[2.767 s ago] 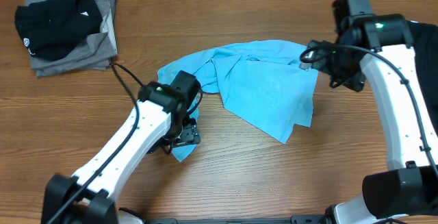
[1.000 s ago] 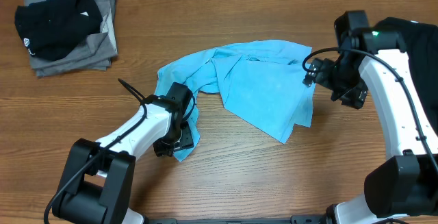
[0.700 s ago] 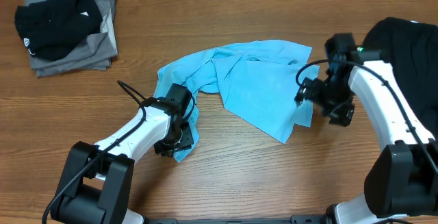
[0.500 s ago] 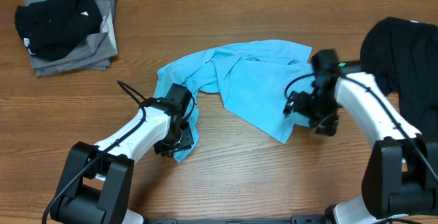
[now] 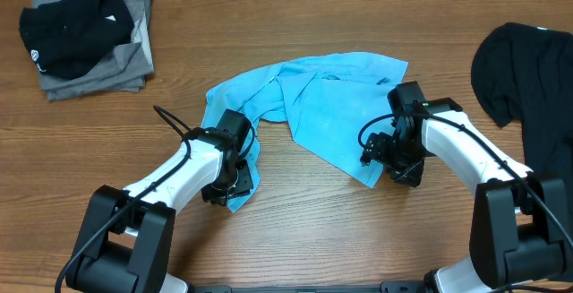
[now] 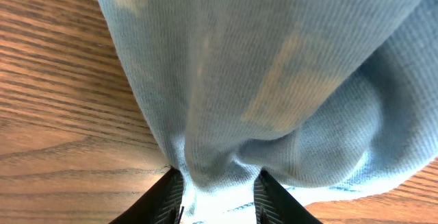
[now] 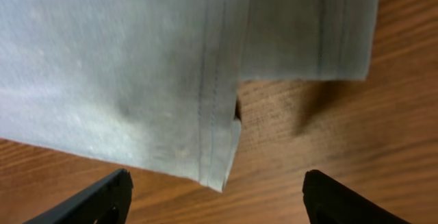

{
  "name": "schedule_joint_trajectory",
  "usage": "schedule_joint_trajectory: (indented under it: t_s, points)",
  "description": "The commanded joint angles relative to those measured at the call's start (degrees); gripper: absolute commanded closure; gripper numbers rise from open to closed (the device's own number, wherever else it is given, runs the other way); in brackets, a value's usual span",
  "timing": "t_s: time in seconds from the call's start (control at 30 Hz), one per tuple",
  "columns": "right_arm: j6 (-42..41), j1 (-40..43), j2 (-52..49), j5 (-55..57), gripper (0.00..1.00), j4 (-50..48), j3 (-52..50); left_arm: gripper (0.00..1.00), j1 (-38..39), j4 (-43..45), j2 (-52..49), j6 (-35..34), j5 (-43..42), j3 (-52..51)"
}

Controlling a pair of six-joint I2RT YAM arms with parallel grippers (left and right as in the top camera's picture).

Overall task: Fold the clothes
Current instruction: 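Move the right gripper down to grasp the T-shirt hem corner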

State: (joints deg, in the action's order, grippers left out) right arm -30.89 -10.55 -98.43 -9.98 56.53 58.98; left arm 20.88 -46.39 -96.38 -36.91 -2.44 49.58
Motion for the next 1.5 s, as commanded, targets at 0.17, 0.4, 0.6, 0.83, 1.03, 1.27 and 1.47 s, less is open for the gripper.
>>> schedule_joint_trajectory:
  t_s: [0.17,0.4,0.6,0.83,1.03,1.27,1.47]
  points:
    - [-2.4,-0.3,0.3,0.9,0.18,-4.4,-5.4,0.63,-0.2,0.2,-3.7,0.5,-0.2,-3.7]
    - [-3.5,-0.3,0.3,0.9,0.27,-5.0,-5.8,0.62,-0.2,0.2,-3.7,0.5,-0.2,-3.7]
    - [-5.0,-1.0,0.3,1.0,0.32,-7.6,-7.7,0.62,-0.2,0.3,-3.7,0.5,-0.2,-3.7]
    - [-7.8,-4.3,0.3,4.6,0.34,-8.9,-8.9,0.62,-0.2,0.4,-3.7,0.5,-0.2,-3.7]
    - [-10.4,-8.1,0.3,8.9,0.33,-8.4,-8.9,0.61,-0.2,0.3,-3.7,0.5,-0.4,-3.7]
    - [-10.8,-8.2,0.3,9.1,0.57,-8.2,-8.9,0.67,-0.2,0.4,-3.7,0.5,-0.7,-3.7]
    - [-12.1,-8.2,0.3,9.1,0.96,-8.3,-8.9,0.96,-0.2,0.3,-3.6,0.5,-1.4,-3.7]
